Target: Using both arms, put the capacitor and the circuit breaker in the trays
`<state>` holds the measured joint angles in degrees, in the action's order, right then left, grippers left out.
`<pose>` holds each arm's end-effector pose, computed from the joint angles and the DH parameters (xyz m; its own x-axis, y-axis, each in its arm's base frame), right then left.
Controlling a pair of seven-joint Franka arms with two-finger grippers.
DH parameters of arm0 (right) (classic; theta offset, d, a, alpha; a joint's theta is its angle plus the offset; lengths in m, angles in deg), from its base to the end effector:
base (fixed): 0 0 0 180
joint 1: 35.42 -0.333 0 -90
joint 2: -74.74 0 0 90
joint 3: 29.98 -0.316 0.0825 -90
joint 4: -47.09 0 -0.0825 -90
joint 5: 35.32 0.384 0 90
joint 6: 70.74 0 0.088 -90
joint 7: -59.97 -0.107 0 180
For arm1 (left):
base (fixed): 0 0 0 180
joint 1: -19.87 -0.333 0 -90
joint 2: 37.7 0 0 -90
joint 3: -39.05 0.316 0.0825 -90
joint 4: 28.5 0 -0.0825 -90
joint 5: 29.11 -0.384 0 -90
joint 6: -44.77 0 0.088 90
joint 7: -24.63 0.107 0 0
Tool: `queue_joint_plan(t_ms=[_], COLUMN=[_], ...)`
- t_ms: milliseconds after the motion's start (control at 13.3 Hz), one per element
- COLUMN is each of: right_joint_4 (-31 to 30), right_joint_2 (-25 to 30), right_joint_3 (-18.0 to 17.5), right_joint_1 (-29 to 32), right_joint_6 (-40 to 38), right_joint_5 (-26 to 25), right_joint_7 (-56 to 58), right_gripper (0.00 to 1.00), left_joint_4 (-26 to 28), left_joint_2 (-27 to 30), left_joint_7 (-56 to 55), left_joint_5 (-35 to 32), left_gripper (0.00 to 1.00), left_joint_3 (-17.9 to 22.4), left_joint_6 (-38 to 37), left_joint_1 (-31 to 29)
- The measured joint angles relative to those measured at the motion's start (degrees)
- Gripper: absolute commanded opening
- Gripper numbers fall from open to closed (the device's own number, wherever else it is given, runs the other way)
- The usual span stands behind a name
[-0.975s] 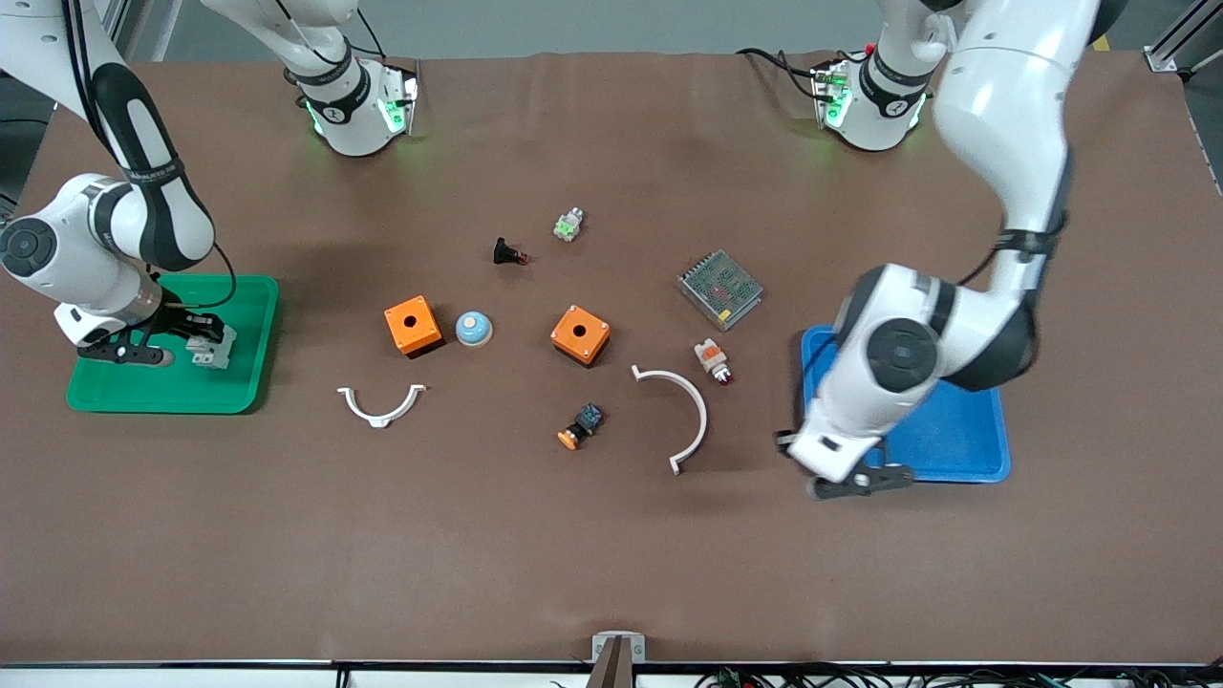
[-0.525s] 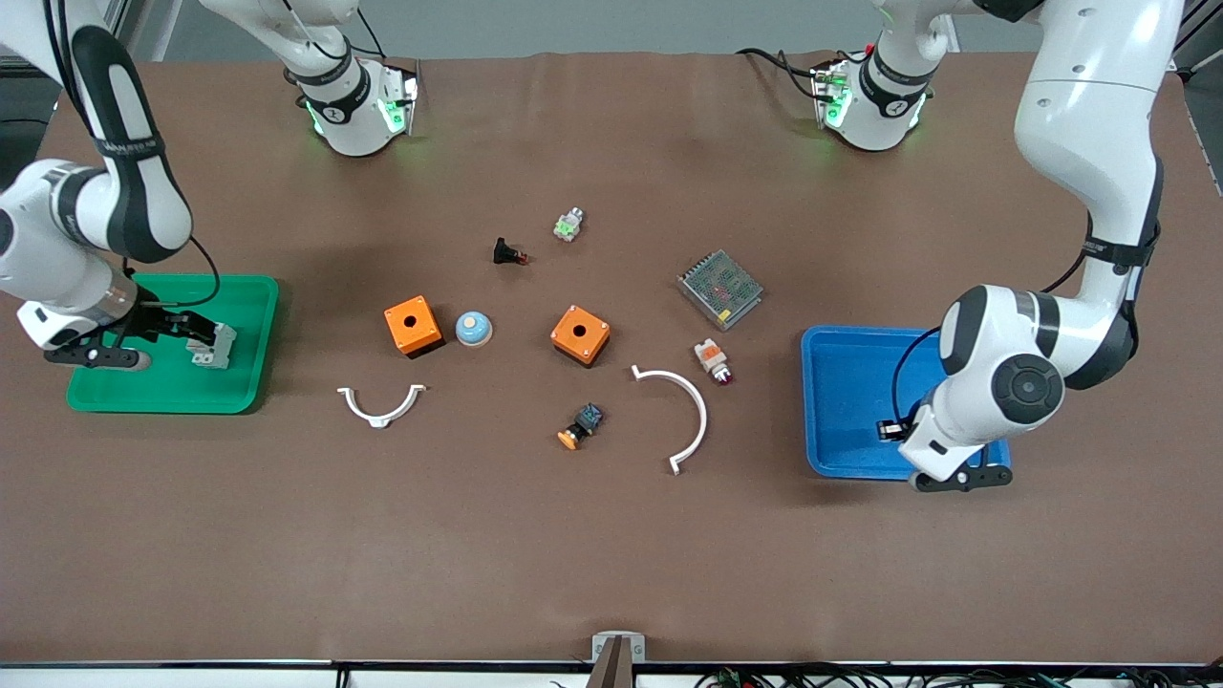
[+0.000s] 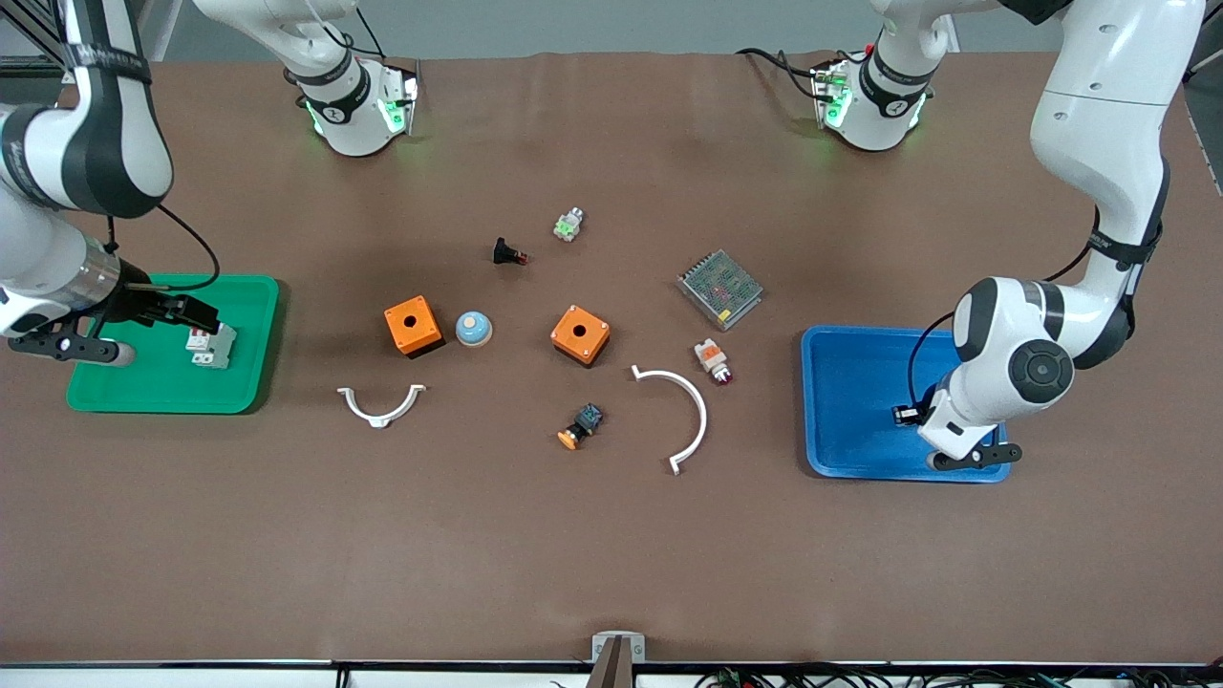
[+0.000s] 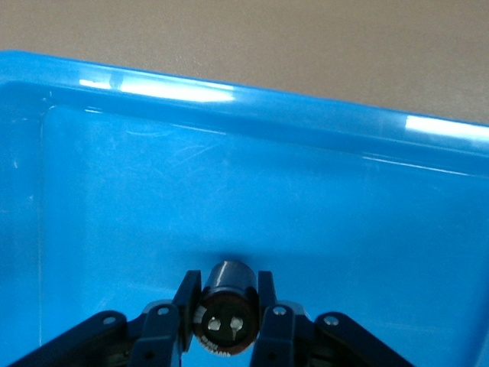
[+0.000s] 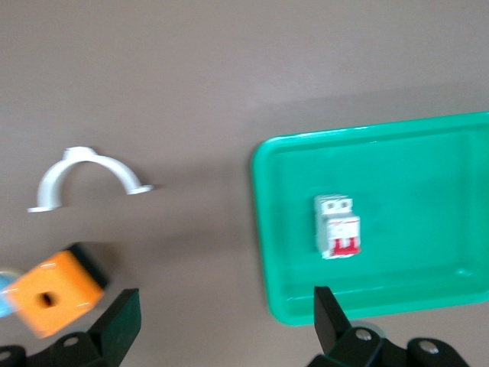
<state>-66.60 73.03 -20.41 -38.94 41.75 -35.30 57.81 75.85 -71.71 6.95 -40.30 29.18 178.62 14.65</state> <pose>0.5535 -0.0580 0.4451 0.9885 -0.1430 -0.0501 -0.1428 -0.9897 0.0065 0.6410 -0.0423 0.2080 0.9921 0.1139 -0.0534 0.1111 -0.9923 -0.0541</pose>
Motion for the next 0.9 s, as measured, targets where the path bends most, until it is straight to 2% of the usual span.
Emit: queue_joint_plan(t_ms=[75, 300, 450, 600, 900], right_joint_4=[2.11, 9.24, 15.69, 20.27, 25.30], right_joint_2=[0.53, 2.05, 2.51, 2.79, 2.75], right_joint_3=[0.00, -0.02, -0.11, -0.10, 0.26], right_joint_1=[-0.37, -2.39, -4.76, -5.42, -5.37], right_joint_6=[-2.16, -9.93, -16.44, -19.87, -20.84], right_joint_5=[1.89, 3.80, 3.81, 3.81, 3.57], right_joint_7=[-0.08, -2.45, -4.96, -5.56, -5.50], right_gripper=[1.00, 1.00, 1.00, 1.00, 1.00], left_joint_4=[0.28, 0.59, 0.25, -0.85, -3.38], left_joint_2=[0.34, 1.82, 4.88, 10.24, 21.74], left_joint_7=[0.00, 0.01, 0.05, 0.05, 0.25], left_joint_5=[0.00, 0.00, -0.01, -0.01, -0.01], left_gripper=[0.99, 1.00, 1.00, 1.00, 1.00], left_joint_3=[-0.07, -0.12, -0.17, -0.29, -0.35], left_joint_6=[0.00, -0.01, -0.14, -1.92, -9.97], left_joint_1=[0.00, 0.00, 0.00, 0.01, 0.02])
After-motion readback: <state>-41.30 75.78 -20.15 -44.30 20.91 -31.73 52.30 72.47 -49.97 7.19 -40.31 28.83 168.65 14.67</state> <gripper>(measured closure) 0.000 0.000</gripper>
